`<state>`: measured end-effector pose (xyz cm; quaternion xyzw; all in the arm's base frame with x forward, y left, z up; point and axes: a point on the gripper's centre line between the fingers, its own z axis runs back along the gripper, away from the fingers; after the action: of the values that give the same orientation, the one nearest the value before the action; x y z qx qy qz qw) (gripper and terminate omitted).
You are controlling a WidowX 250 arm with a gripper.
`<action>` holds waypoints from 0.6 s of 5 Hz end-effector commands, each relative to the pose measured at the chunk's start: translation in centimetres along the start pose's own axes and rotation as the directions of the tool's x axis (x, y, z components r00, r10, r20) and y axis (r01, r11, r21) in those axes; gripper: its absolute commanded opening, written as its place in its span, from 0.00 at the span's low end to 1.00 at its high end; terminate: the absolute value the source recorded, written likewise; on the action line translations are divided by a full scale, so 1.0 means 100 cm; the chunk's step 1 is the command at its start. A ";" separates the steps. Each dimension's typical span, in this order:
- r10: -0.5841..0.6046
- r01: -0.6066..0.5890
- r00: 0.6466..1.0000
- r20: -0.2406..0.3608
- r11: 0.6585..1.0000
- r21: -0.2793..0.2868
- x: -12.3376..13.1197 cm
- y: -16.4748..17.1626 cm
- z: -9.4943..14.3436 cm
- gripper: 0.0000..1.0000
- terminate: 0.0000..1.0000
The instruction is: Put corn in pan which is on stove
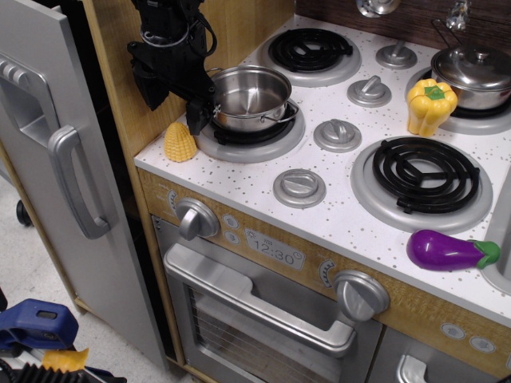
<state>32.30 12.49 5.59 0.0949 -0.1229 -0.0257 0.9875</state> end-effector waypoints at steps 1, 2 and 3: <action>0.000 0.000 1.000 0.000 1.000 0.000 0.000 0.000 0.000 1.00 0.00; -0.005 0.006 1.000 0.027 1.000 -0.009 -0.004 0.003 -0.014 1.00 0.00; -0.020 0.022 0.999 0.049 0.998 -0.055 -0.005 0.009 -0.026 1.00 0.00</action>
<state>31.86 13.38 1.42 0.0500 -0.1271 -0.0397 0.9898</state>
